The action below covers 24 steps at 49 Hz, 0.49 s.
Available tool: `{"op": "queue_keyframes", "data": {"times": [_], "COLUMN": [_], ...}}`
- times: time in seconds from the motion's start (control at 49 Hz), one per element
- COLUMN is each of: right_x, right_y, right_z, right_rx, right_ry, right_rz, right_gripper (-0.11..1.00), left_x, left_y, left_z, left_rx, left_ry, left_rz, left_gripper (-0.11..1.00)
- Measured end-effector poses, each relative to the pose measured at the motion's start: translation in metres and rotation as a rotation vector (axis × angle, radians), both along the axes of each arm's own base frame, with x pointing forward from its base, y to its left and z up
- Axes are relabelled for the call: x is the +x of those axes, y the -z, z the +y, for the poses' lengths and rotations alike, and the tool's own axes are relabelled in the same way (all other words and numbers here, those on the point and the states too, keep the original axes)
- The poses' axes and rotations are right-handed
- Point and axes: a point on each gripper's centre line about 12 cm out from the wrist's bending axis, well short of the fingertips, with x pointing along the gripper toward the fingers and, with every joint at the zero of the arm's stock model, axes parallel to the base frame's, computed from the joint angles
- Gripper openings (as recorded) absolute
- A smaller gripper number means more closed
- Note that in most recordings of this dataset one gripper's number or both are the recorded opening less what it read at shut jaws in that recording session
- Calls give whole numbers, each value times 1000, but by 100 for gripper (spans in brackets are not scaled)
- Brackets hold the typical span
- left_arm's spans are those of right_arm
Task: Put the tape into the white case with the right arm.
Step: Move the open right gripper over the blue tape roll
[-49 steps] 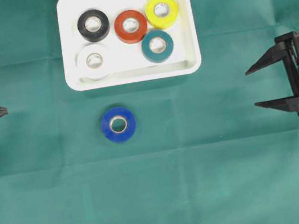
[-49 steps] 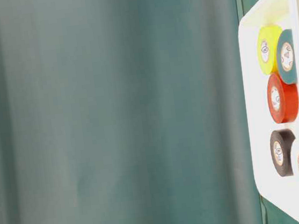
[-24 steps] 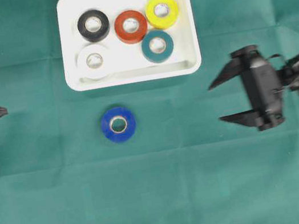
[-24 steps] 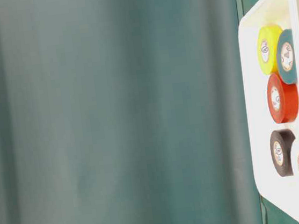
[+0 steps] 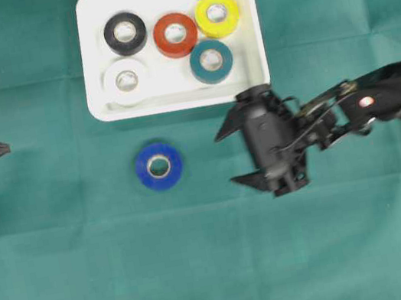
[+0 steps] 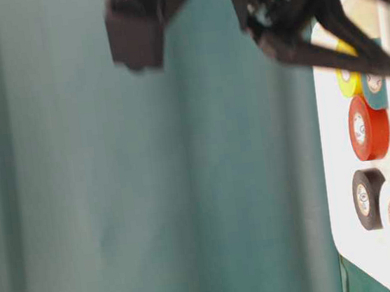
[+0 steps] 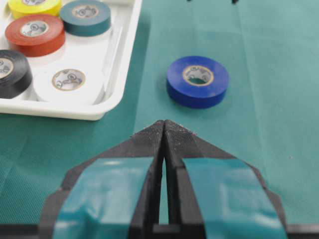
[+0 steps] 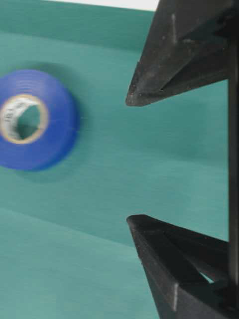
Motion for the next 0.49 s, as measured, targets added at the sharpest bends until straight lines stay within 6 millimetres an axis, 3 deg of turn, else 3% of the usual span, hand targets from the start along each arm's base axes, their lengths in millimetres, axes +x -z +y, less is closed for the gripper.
{"op": "queue_keyframes", "data": {"times": [0.49], "right_x": [83], "right_y": [3], "right_z": [6], "right_rx": [4], "right_ry": [1], "right_rz": [-65], "right_gripper": [62], "left_x": [0], "left_y": [0], "left_z": [0], "left_rx": [-2], "left_ry": [0], "left_rz": [0], "left_gripper": [0]}}
